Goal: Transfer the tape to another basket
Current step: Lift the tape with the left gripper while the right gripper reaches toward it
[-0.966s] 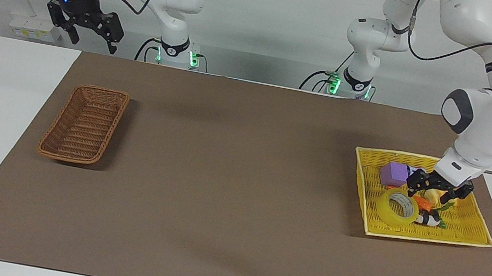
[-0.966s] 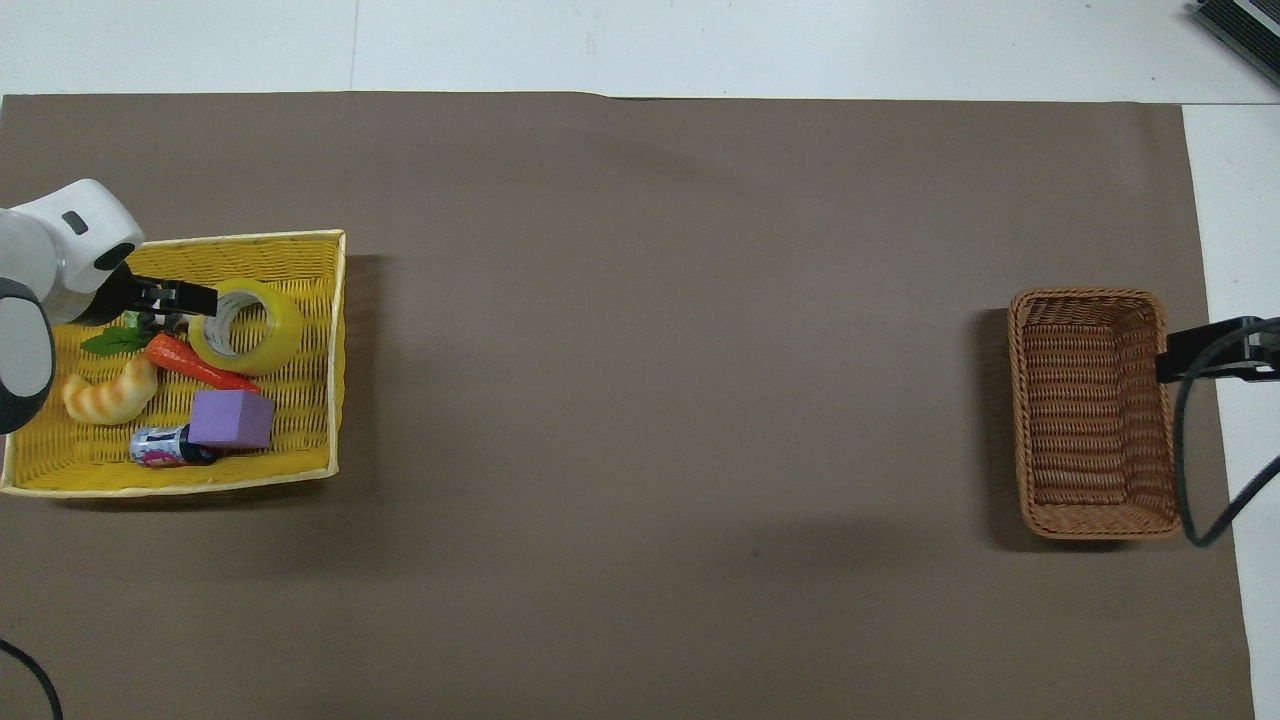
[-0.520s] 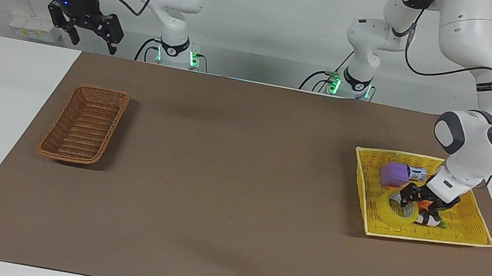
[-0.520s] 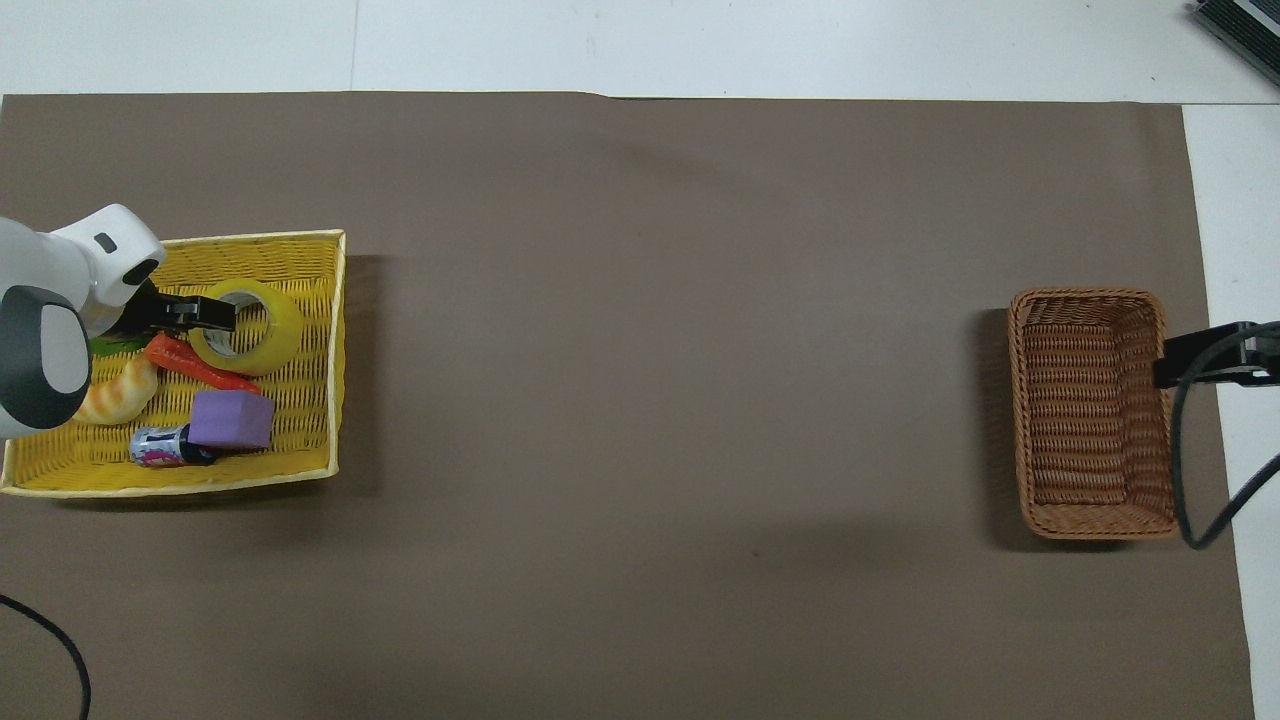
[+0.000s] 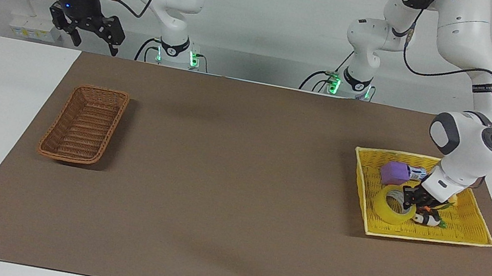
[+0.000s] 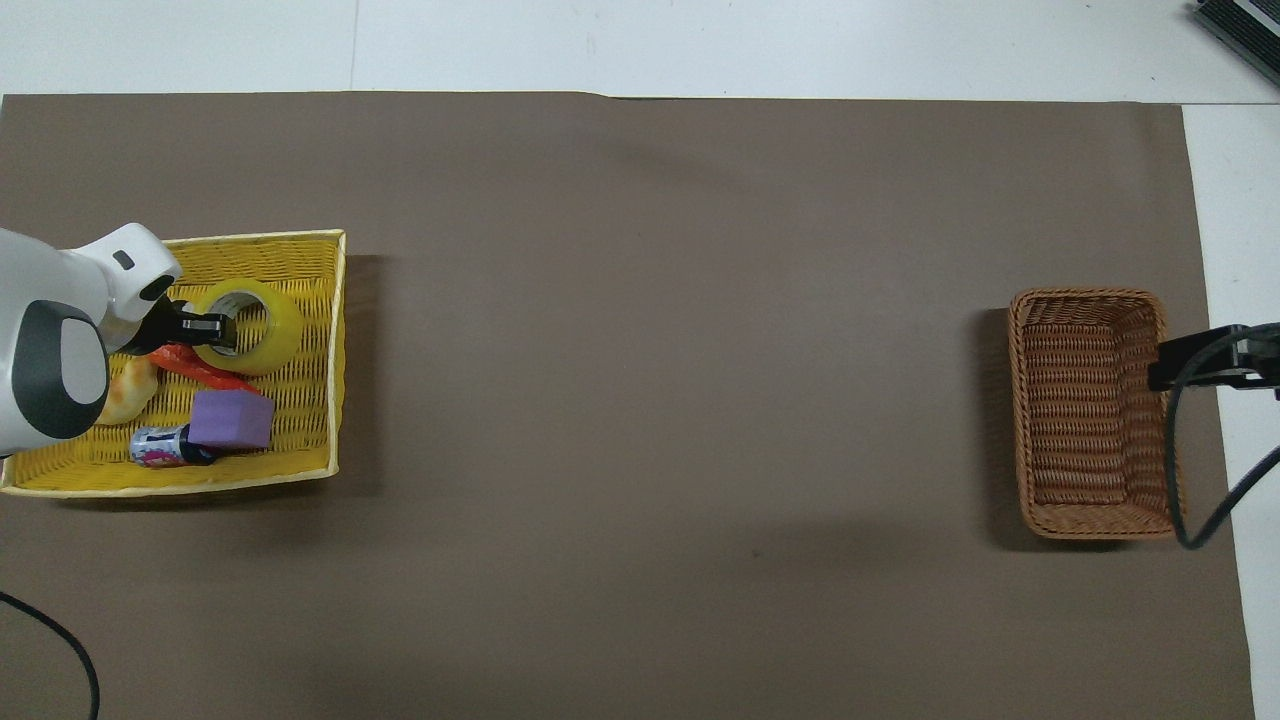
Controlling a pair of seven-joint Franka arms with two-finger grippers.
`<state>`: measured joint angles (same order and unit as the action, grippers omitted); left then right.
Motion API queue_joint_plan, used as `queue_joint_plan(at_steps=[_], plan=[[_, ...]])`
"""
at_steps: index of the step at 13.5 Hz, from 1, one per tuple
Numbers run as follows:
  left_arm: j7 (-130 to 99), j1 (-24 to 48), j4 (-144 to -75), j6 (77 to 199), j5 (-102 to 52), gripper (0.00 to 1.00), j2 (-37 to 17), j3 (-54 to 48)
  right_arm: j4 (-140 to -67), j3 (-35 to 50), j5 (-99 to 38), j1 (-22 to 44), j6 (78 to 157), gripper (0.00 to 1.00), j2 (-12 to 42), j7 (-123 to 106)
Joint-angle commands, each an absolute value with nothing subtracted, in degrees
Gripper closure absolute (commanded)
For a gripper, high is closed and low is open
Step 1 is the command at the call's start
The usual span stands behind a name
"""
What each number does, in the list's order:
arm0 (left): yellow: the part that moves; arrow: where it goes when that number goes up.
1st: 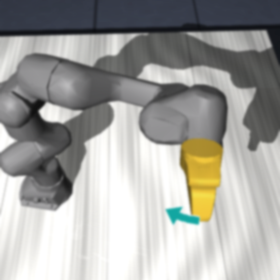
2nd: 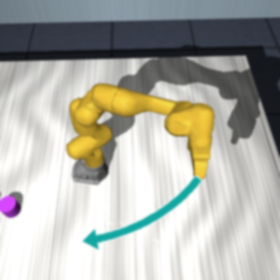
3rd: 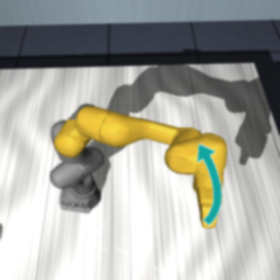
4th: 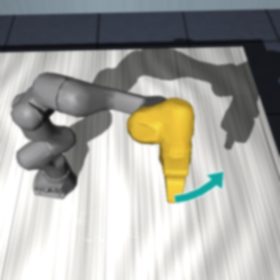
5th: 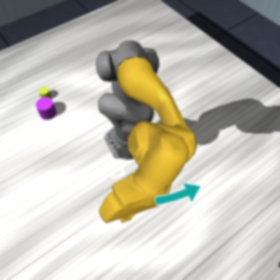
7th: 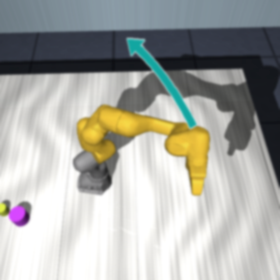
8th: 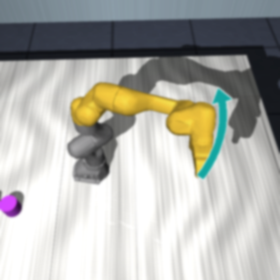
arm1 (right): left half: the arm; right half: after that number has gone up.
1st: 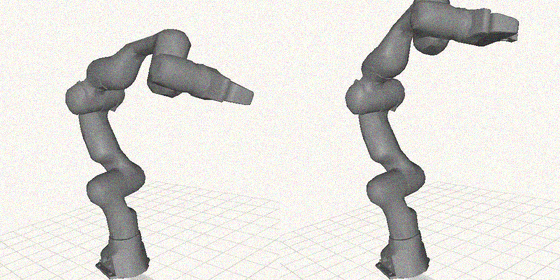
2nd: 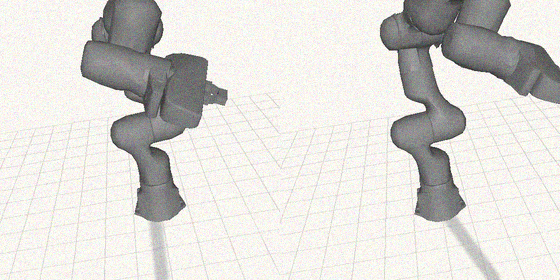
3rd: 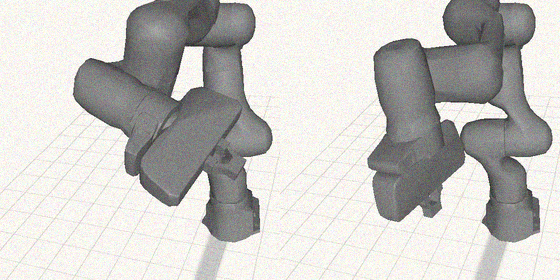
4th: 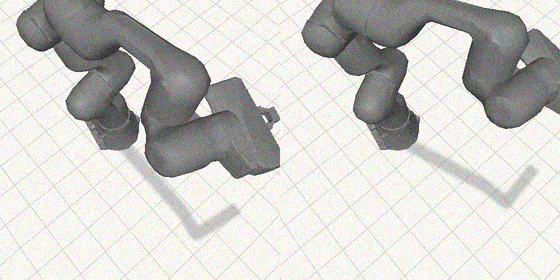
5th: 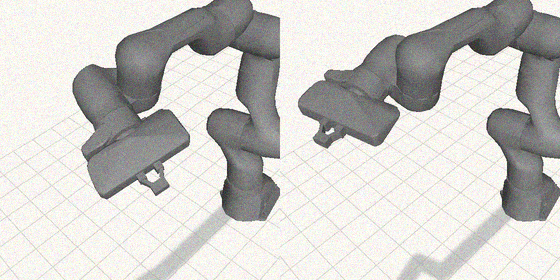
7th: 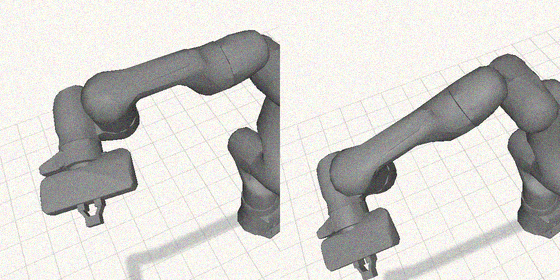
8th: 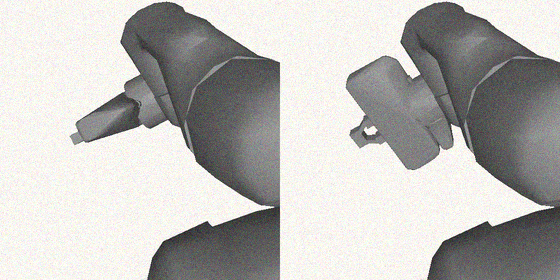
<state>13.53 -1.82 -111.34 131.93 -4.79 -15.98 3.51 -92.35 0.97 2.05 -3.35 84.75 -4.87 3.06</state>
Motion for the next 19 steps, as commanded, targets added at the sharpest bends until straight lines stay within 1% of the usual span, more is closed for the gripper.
queue_joint_plan(at_steps=[1, 3, 4, 6, 10, 12, 14, 16, 17, 19], plan=[[13.36, -0.80, -107.94, 129.82, -5.71, 1.00, -12.85, 2.90, -95.62, 1.32, 2.11, -3.34, 86.57, 0.00, -6.85, 2.55], [10.75, 3.14, -108.71, 128.51, -5.80, 1.00, -8.90, 2.81, -97.81, 1.67, 1.06, -2.99, 88.40, 0.00, -7.12, 1.85], [8.03, 5.25, -108.81, 126.93, -5.80, 1.00, -7.83, 2.90, -98.78, 1.67, -1.29, -1.94, 89.20, 0.00, -7.12, 1.93], [2.75, 9.99, -108.81, 125.86, -5.80, 1.00, -7.30, 2.81, -101.06, 1.67, -3.77, -1.23, 89.82, 0.00, -7.03, 2.55], [-7.70, 20.19, -108.98, 127.70, -5.98, 1.00, -7.21, 2.72, -108.09, 1.67, -13.50, 1.49, 97.89, 0.00, -6.77, 2.81], [-11.24, 24.06, -109.16, 129.81, -9.64, 1.00, -7.29, 2.72, -111.08, 1.67, -18.00, 3.59, 102.19, 0.00, -6.24, 2.81], [-11.34, 27.23, -109.25, 130.95, -15.96, 1.00, -7.47, 2.72, -111.80, 1.67, -21.86, 7.19, 105.81, 0.00, -4.23, 2.64], [-11.51, 30.57, -110.38, 133.14, -19.93, 1.00, -7.73, 2.72, -111.88, 1.67, -32.12, 9.39, 108.79, 0.00, -0.28, 1.76], [-11.60, 32.15, -111.52, 134.72, -21.52, 1.00, -7.30, 2.72, -111.97, 1.67, -35.82, 12.19, 112.81, 0.00, 0.95, 2.02], [-13.87, 34.35, -111.71, 135.87, -22.94, 1.00, -7.38, 2.72, -112.15, 1.67, -43.99, 15.37, 120.29, 0.00, 3.68, 2.11]])
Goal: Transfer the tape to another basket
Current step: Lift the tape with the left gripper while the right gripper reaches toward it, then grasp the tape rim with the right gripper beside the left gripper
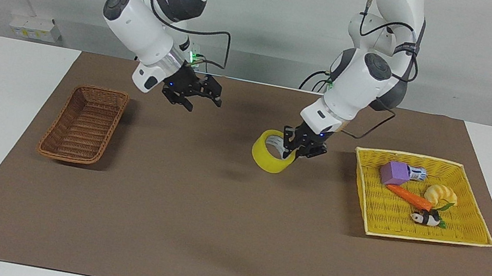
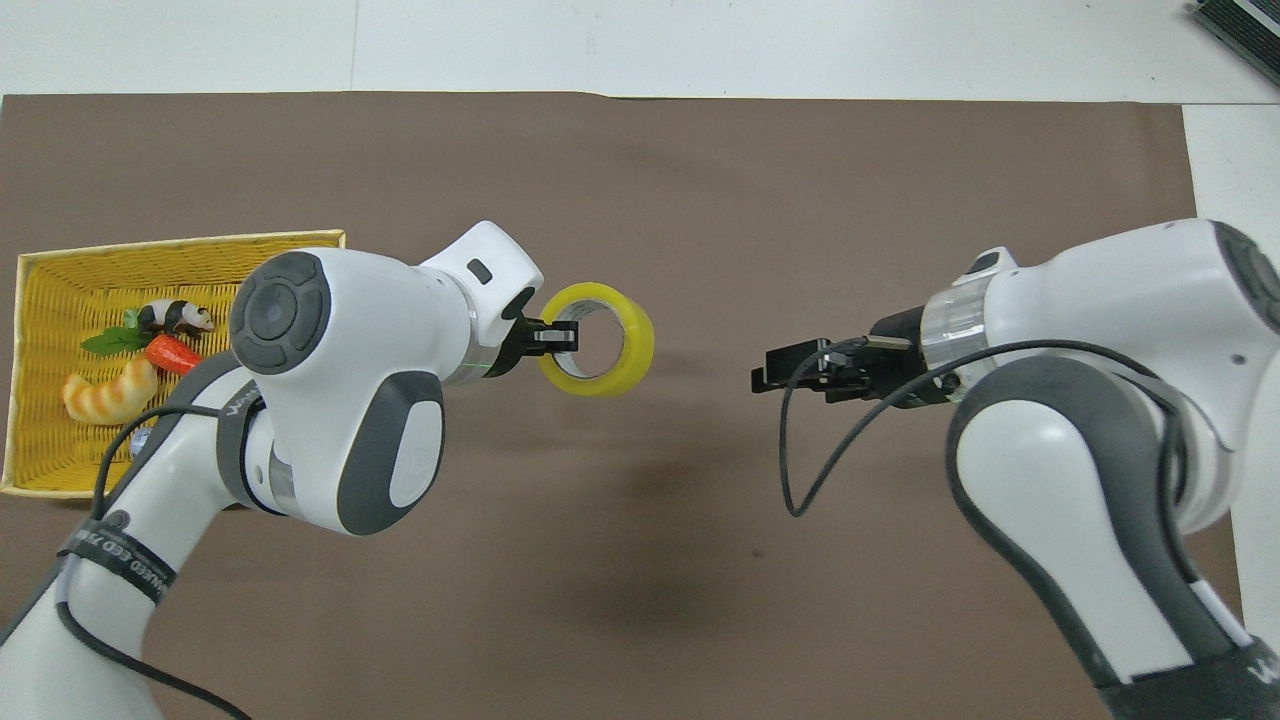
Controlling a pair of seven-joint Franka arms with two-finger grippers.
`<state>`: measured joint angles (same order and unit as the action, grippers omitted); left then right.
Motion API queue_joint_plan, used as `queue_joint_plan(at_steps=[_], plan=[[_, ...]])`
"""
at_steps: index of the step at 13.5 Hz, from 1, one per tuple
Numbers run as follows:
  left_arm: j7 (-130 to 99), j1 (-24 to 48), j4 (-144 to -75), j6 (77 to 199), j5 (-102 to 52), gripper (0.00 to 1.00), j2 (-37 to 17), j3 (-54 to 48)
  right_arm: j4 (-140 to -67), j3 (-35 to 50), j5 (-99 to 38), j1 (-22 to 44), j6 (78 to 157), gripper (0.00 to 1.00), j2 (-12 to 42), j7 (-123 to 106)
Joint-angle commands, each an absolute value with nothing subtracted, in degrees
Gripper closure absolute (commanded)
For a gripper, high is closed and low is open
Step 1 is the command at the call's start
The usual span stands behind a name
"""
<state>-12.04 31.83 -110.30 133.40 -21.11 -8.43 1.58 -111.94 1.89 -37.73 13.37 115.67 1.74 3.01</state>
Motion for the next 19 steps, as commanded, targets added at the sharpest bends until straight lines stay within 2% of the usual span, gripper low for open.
queue_joint_plan(at_steps=[1, 6, 7, 8, 9, 10, 14, 15, 16, 18, 19], plan=[[-14.76, 35.32, -111.80, 136.57, -22.94, 1.00, -7.47, 2.72, -112.06, 1.67, -48.30, 16.25, 123.02, 0.00, 5.52, 1.76], [-16.44, 37.26, -111.62, 136.76, -25.30, 1.00, -7.29, 2.72, -110.83, 1.67, -52.64, 18.54, 129.02, 0.00, 10.54, 1.06], [-16.44, 37.27, -111.53, 137.63, -26.18, 1.00, -7.47, 2.72, -111.09, 1.67, -52.73, 19.41, 130.76, 0.07, 10.55, 1.14], [-16.44, 37.27, -111.19, 138.42, -26.28, 1.00, -7.73, 2.72, -111.09, 1.67, -52.73, 20.03, 130.78, 0.49, 10.55, 1.66], [-16.52, 37.27, -111.09, 138.51, -26.28, 1.00, -7.82, 2.72, -111.27, 1.67, -52.73, 20.13, 130.69, 0.76, 10.37, 2.45], [-16.44, 37.18, -111.09, 138.52, -26.28, 1.00, -7.82, 2.72, -111.27, 1.67, -52.65, 20.13, 130.35, 0.99, 10.37, 2.90], [-16.52, 36.57, -110.30, 138.52, -26.46, 1.00, -8.35, 2.81, -111.36, 1.67, -52.56, 20.13, 130.17, 1.00, 10.20, 3.34], [-16.52, 36.39, -110.04, 138.52, -26.54, 0.97, -8.35, 2.81, -111.36, 1.67, -52.56, 20.21, 130.17, 1.00, 10.11, 3.34], [-16.52, 36.21, -109.95, 138.43, -26.54, 0.89, -8.35, 2.81, -111.53, 1.67, -52.47, 20.21, 130.17, 1.00, 10.11, 3.34], [-16.35, 35.43, -109.69, 137.47, -26.54, 0.63, -7.74, 3.08, -112.49, 1.67, -51.77, 20.65, 130.17, 1.00, 9.76, 3.25], [-16.26, 34.81, -109.60, 137.29, -26.54, 0.33, -7.39, 3.25, -113.20, 1.58, -51.42, 20.74, 130.25, 1.00, 9.58, 3.25]])
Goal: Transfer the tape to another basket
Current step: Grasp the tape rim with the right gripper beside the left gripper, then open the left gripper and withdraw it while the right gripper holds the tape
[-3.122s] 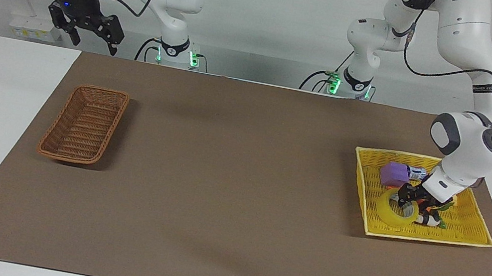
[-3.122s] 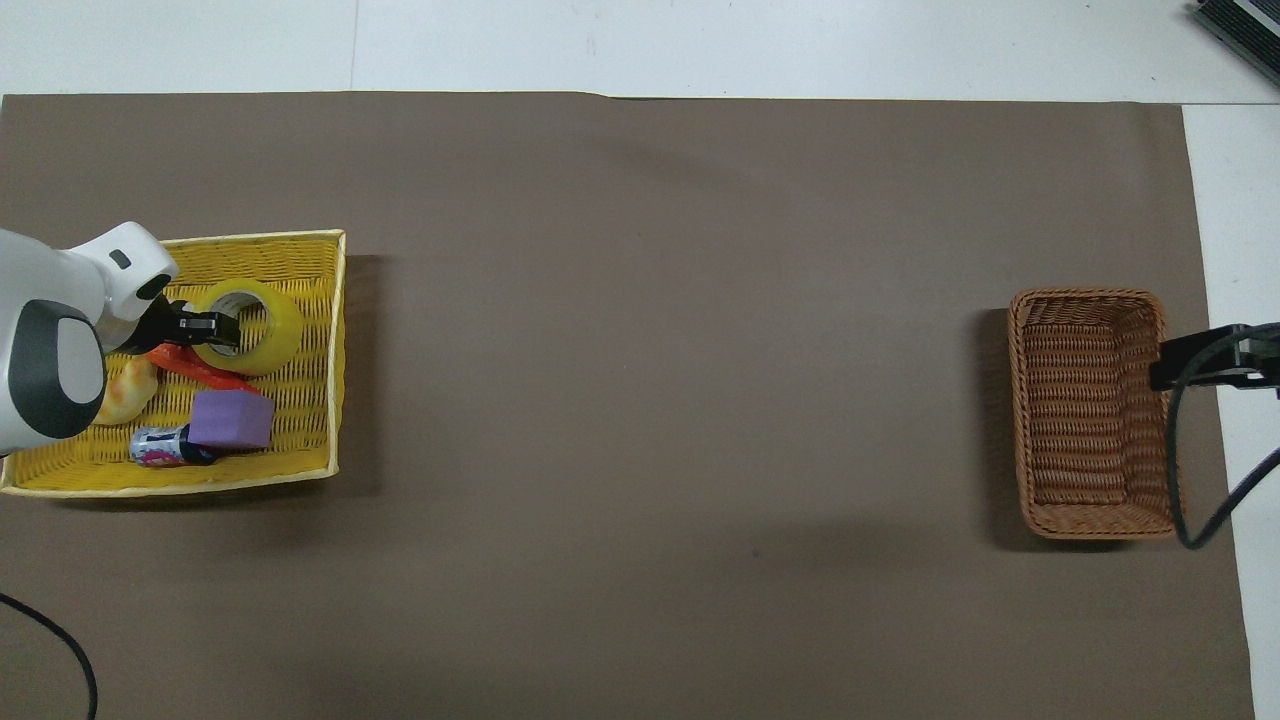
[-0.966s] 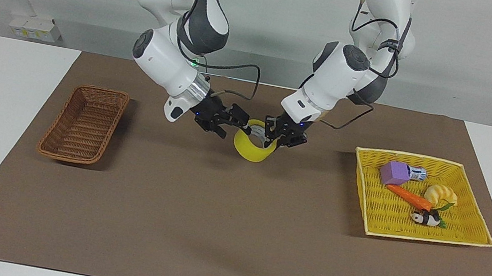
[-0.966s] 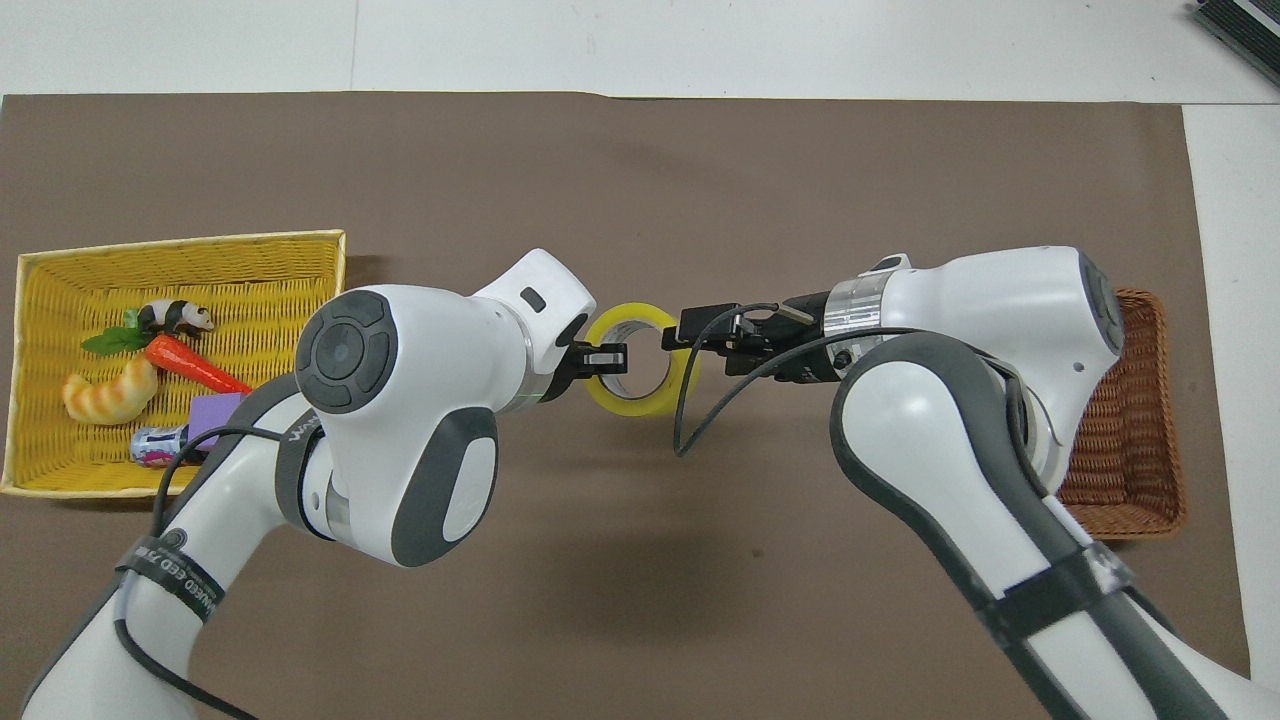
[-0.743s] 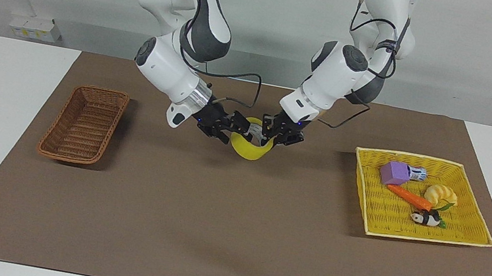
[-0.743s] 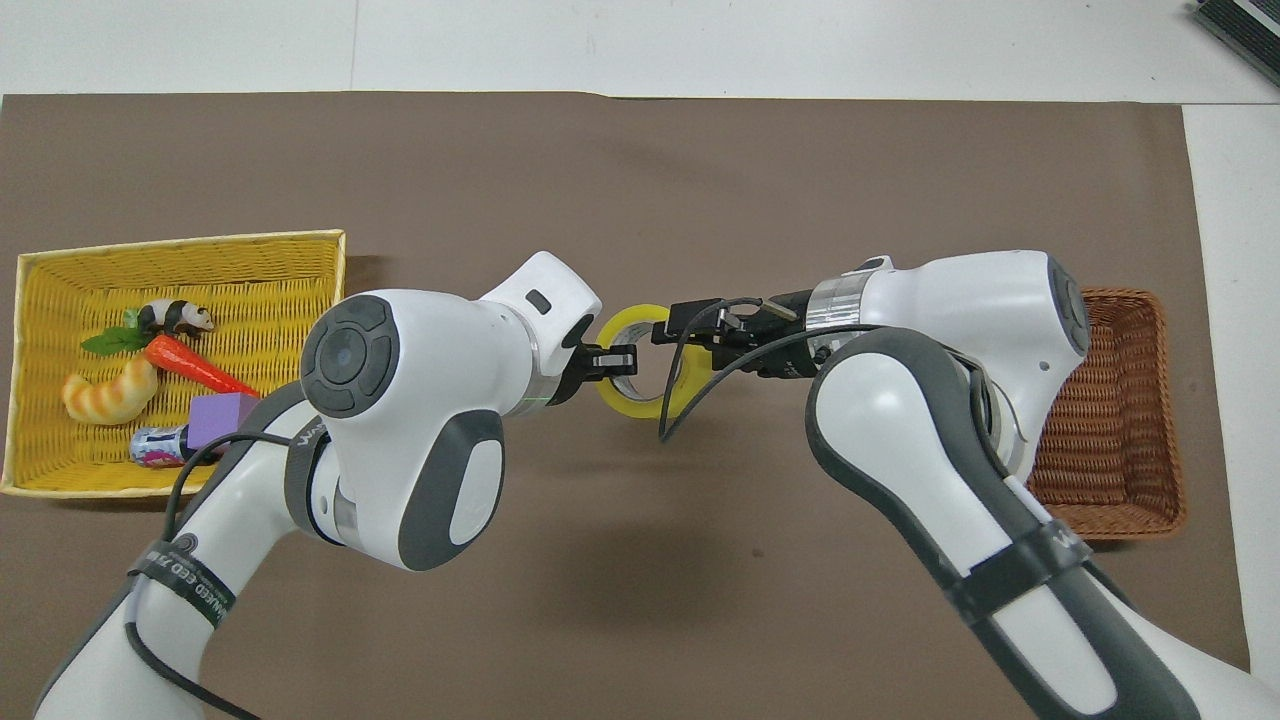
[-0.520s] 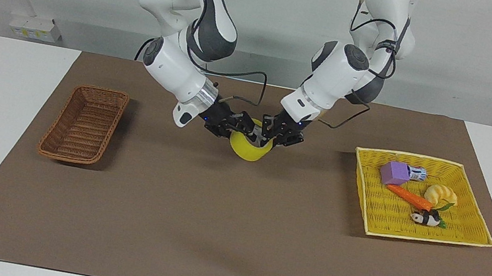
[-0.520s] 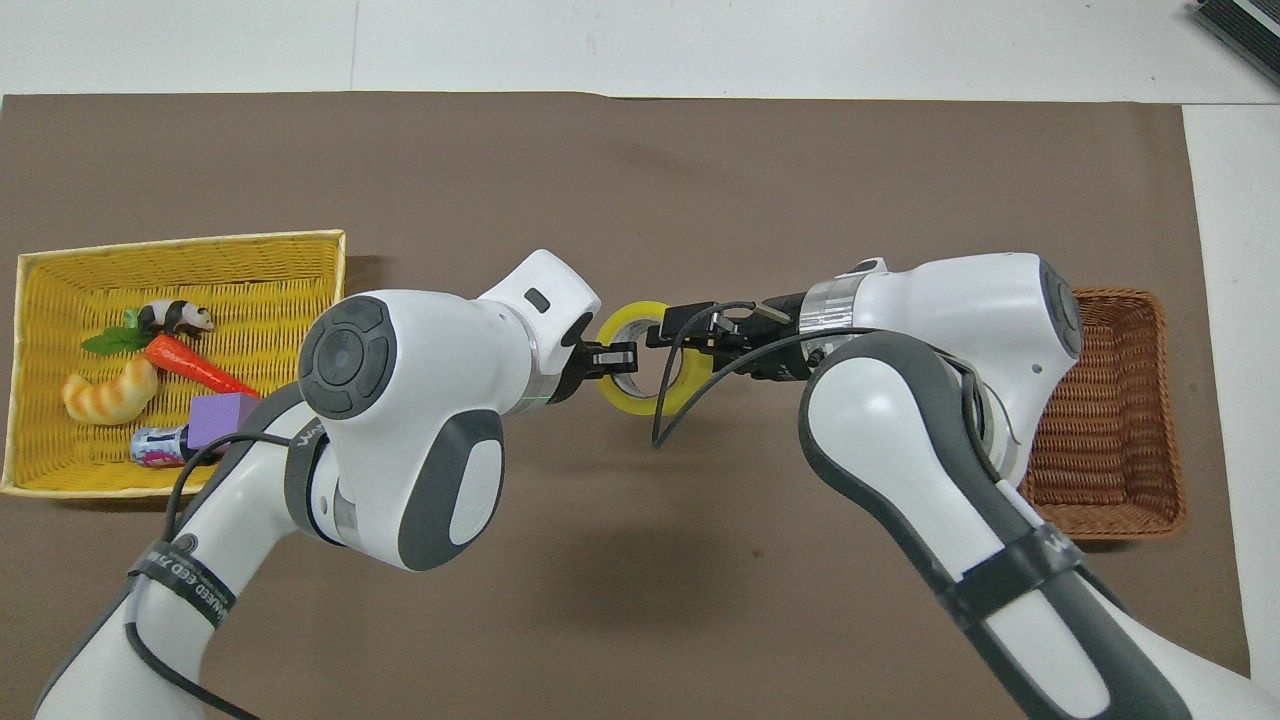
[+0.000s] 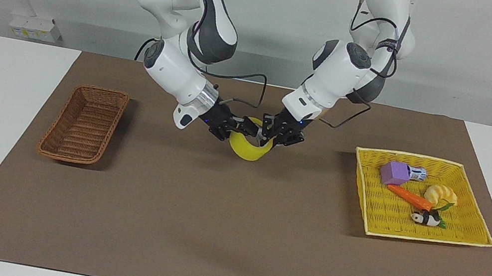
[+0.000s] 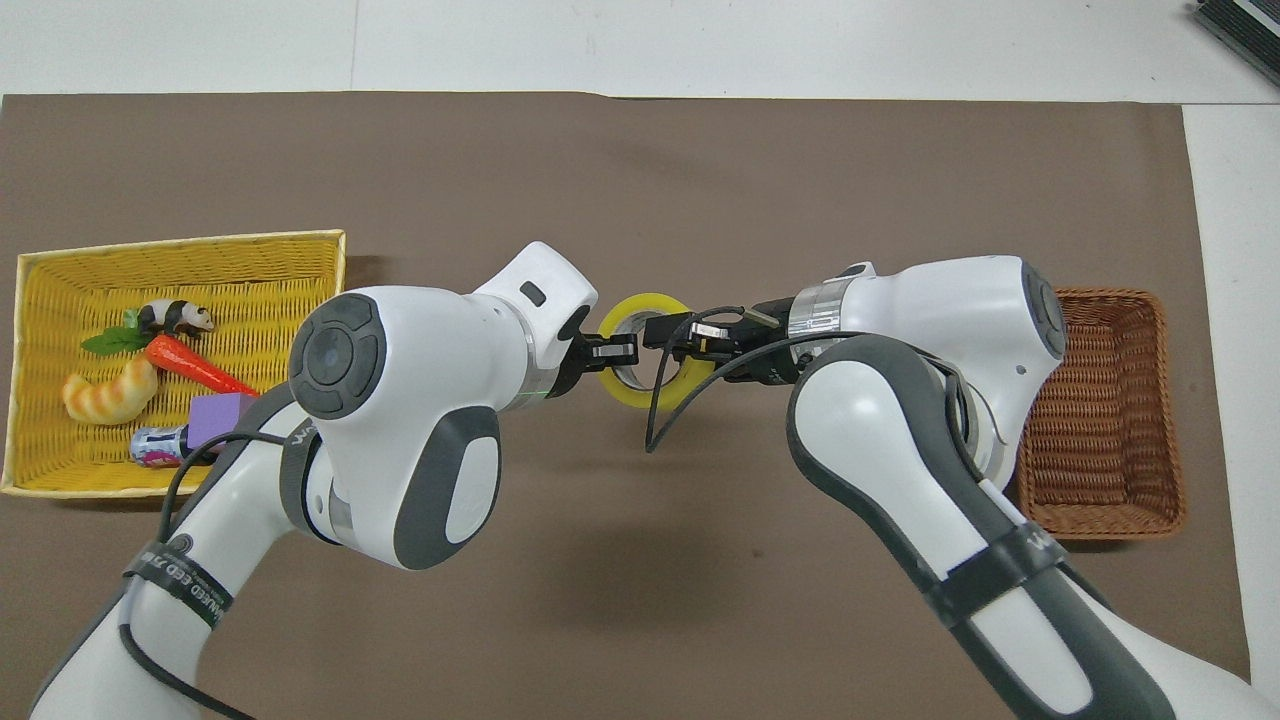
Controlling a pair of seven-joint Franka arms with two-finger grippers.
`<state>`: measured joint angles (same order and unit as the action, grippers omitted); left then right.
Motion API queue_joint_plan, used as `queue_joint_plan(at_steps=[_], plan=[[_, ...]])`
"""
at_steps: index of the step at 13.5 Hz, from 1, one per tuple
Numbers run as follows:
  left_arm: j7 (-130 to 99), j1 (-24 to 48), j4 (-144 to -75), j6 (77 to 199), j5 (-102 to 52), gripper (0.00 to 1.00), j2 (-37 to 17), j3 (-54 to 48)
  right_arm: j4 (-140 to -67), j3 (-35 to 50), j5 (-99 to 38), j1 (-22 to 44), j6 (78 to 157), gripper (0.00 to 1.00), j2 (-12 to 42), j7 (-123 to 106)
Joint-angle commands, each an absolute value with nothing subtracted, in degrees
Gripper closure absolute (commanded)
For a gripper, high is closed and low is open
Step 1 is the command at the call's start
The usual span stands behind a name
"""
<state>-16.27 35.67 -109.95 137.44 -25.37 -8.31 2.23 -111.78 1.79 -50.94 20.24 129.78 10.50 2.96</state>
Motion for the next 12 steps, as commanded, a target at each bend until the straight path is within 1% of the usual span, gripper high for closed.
queue_joint_plan(at_steps=[1, 2, 4, 7, 10, 12], plan=[[-15.91, 34.54, -109.43, 137.20, -26.28, 0.01, -7.21, 3.43, -113.81, 1.58, -51.33, 20.74, 130.25, 1.00, 9.15, 3.25], [-15.56, 34.45, -109.42, 137.11, -25.84, 0.00, -6.86, 3.60, -114.43, 1.50, -51.24, 20.74, 130.34, 1.00, 8.88, 3.25], [-15.29, 31.66, -109.42, 135.19, -25.40, 0.00, -5.72, 3.60, -115.92, 1.49, -48.71, 20.66, 130.43, 1.00, 8.27, 3.25], [-14.94, 28.23, -109.16, 132.02, -19.01, 0.00, -4.13, 3.60, -117.42, 1.06, -43.97, 20.48, 130.34, 1.00, 7.91, 3.34], [-14.68, 23.31, -108.72, 130.96, -11.11, 0.00, -3.52, 3.60, -116.99, 1.05, -40.61, 16.36, 130.08, 1.00, 7.91, 2.55], [-14.50, 20.06, -106.62, 128.34, -6.34, 0.00, -3.51, 3.60, -116.20, 0.97, -39.82, 14.25, 128.68, 1.00, 7.56, 2.64]])
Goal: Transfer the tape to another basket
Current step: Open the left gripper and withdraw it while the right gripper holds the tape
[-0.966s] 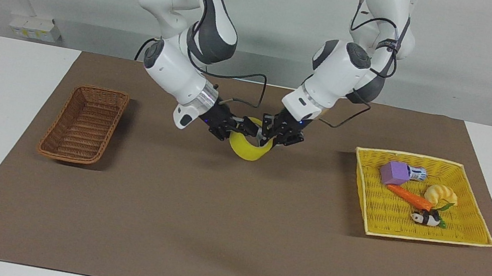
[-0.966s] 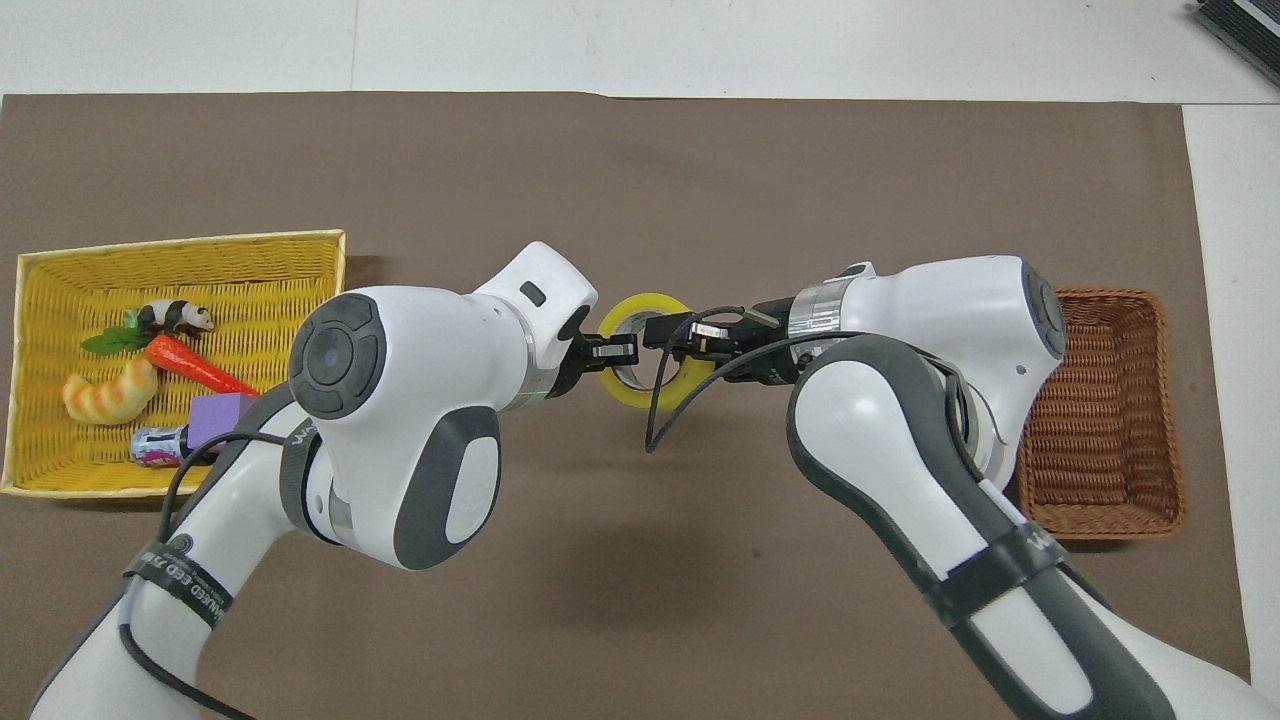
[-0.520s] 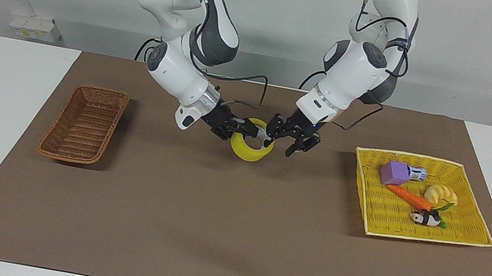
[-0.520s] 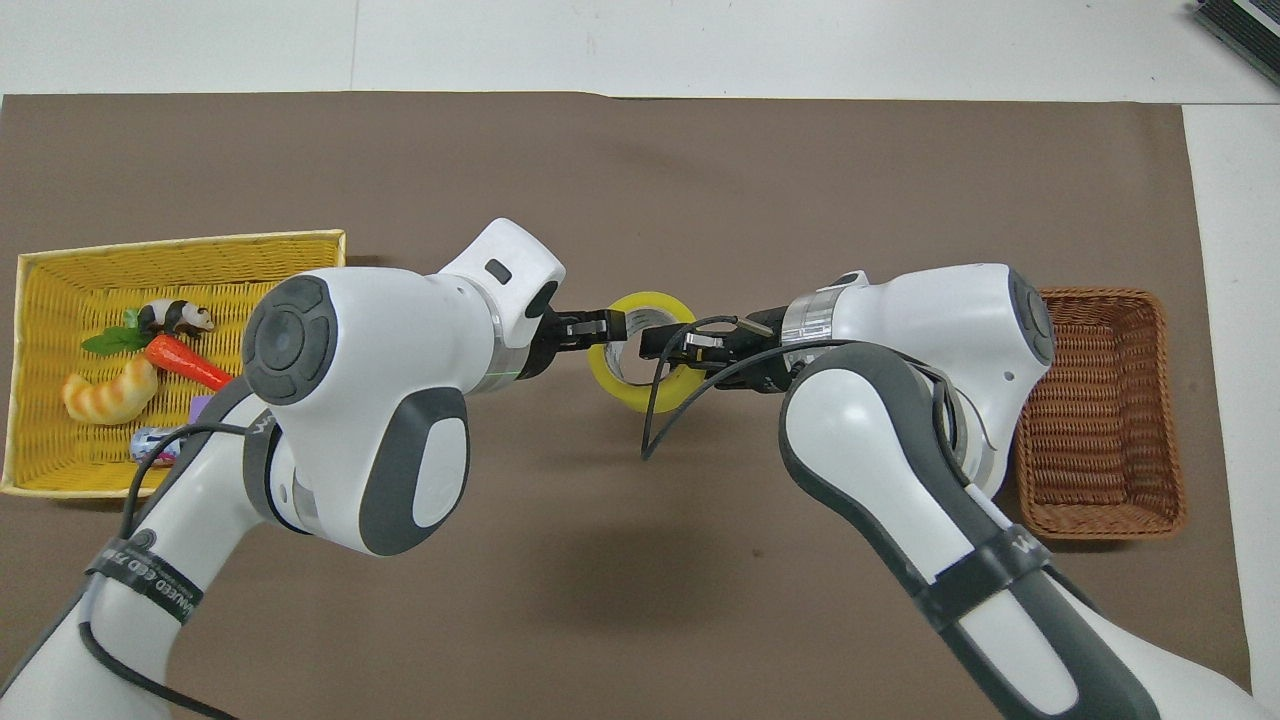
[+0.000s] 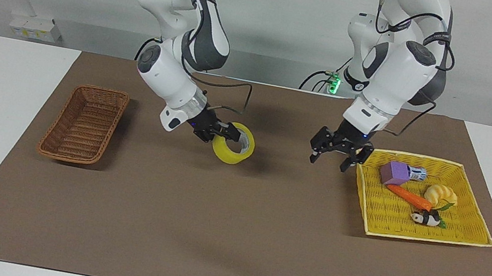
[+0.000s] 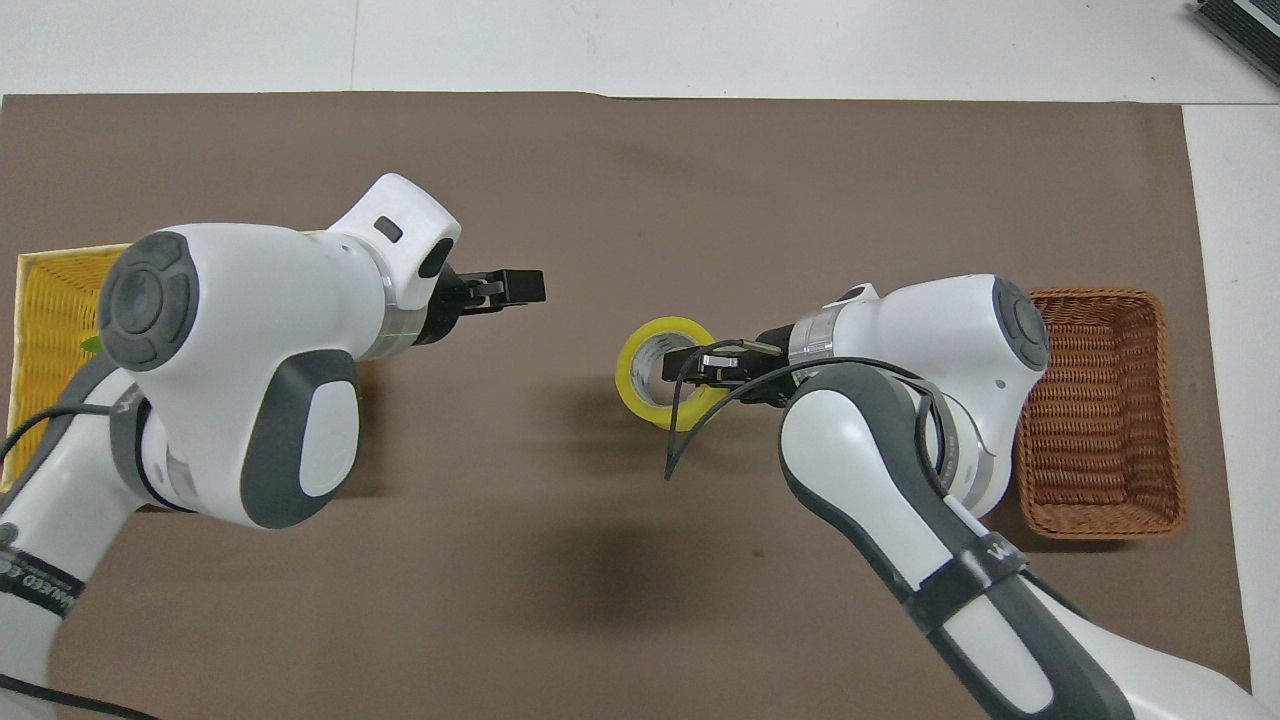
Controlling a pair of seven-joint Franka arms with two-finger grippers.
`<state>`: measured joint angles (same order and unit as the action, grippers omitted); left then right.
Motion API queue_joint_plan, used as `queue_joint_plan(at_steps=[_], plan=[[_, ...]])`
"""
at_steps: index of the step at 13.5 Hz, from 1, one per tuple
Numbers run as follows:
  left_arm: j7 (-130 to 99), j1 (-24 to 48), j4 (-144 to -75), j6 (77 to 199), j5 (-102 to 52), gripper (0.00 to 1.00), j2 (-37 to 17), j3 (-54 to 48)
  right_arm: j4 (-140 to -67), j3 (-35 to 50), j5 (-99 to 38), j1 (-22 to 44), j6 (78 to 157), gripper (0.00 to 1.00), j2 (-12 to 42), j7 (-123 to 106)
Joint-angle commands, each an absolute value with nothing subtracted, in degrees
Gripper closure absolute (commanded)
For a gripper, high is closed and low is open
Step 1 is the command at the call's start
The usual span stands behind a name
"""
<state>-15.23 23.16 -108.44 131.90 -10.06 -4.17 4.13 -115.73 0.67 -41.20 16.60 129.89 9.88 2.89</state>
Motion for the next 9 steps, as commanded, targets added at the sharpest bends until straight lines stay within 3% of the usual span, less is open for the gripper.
queue_joint_plan(at_steps=[1, 4, 9], plan=[[-12.94, 17.86, -104.96, 126.49, -5.28, 0.00, -3.60, 3.52, -115.50, 0.88, -38.34, 13.80, 128.24, 1.00, 7.56, 2.72], [-0.92, 12.32, -98.38, 115.62, -5.19, 0.00, -3.60, 3.60, -113.39, 0.79, -28.86, 11.44, 126.49, 1.00, 6.69, 2.99], [5.44, 7.30, -87.30, 98.12, -5.01, 0.00, -3.34, 3.87, -107.94, 0.79, -23.05, 2.83, 111.03, 1.00, 5.02, 0.18]])
